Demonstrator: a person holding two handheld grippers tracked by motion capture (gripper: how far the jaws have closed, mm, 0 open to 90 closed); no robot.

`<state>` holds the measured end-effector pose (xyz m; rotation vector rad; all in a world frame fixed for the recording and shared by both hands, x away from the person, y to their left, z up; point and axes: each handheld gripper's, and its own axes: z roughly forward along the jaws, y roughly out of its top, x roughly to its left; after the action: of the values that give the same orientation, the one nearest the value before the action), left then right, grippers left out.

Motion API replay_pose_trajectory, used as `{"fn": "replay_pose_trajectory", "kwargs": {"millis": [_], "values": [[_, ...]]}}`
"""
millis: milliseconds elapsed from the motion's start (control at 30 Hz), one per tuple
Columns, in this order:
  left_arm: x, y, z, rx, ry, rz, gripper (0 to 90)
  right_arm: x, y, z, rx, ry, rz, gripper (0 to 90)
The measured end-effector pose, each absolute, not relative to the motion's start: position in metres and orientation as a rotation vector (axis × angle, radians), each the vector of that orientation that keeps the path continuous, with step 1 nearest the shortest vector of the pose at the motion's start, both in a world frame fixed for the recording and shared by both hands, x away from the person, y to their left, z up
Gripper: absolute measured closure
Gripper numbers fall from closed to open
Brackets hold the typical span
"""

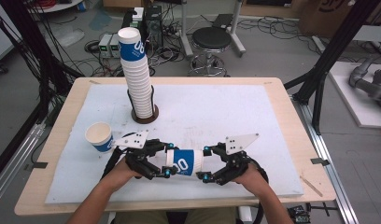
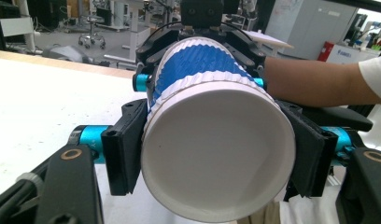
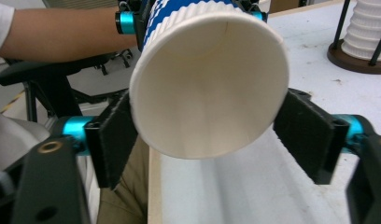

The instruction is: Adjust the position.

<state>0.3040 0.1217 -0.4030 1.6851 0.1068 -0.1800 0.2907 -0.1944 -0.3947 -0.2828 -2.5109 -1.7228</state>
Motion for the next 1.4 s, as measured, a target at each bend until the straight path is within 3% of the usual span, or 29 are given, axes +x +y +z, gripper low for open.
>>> {"fn": "replay_pose_trajectory", "kwargs": {"millis": [567, 867, 1400], "values": [[0.302, 0.120, -0.406, 1.738, 0.126, -0.138, 30.7, 0.291, -0.197, -0.395, -0.274, -2.564, -1.709, 32.9], [0.300, 0.115, -0.406, 1.788, 0.206, -0.139, 17.5, 0.292, -0.197, -0.396, -0.278, -2.563, -1.704, 33.3], [0.306, 0.108, -0.367, 1.996, 0.182, -0.072, 16.6, 0.295, -0.202, -0.378, -0.264, -2.711, -1.569, 32.8]]}}
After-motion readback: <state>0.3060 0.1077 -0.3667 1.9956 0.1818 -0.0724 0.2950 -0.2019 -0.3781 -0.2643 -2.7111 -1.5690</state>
